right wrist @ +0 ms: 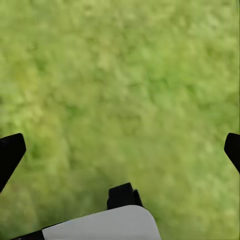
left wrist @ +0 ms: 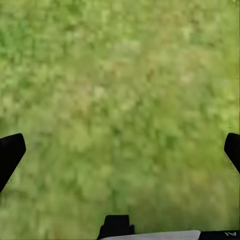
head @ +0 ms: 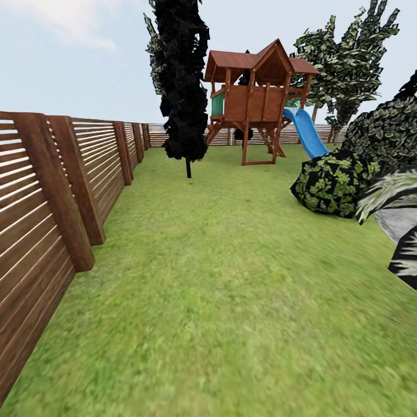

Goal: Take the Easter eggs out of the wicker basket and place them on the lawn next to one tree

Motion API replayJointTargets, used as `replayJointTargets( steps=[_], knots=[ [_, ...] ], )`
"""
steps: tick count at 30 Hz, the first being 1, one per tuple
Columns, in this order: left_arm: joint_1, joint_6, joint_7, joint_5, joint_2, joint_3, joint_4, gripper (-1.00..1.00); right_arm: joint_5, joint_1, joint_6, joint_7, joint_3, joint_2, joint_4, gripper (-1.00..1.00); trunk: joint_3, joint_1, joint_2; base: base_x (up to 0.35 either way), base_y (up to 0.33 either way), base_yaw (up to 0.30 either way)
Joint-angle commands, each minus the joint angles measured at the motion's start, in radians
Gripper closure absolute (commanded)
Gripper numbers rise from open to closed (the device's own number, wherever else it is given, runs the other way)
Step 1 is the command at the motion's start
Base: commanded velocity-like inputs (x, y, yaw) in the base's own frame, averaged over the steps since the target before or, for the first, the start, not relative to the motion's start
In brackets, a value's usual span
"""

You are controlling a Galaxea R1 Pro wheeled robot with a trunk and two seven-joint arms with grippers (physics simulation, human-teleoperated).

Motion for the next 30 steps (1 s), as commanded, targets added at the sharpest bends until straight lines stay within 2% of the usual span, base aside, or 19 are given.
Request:
replayJointTargets(
  steps=[1, 23, 30],
  knots=[
    [0.000, -0.001, 0.010, -0.001, 0.001, -0.007, -0.001, -1.00, -0.010, 0.000, -0.002, 0.000, 0.000, 0.000, 0.000, -1.00, -0.001, 0.001, 0.000, 0.337, 0.000, 0.000],
    [0.000, -0.007, 0.010, -0.002, 0.000, -0.008, -0.001, -1.00, -0.010, 0.000, -0.002, 0.000, 0.000, 0.000, 0.000, -1.00, -0.001, 0.001, 0.000, 0.337, -0.013, -0.001],
    [0.000, -0.009, 0.010, -0.002, 0.000, -0.008, -0.001, -1.00, -0.010, 0.000, -0.002, 0.000, 0.000, 0.000, 0.000, -1.00, -0.001, 0.001, 0.000, 0.337, -0.072, -0.152]
  ],
)
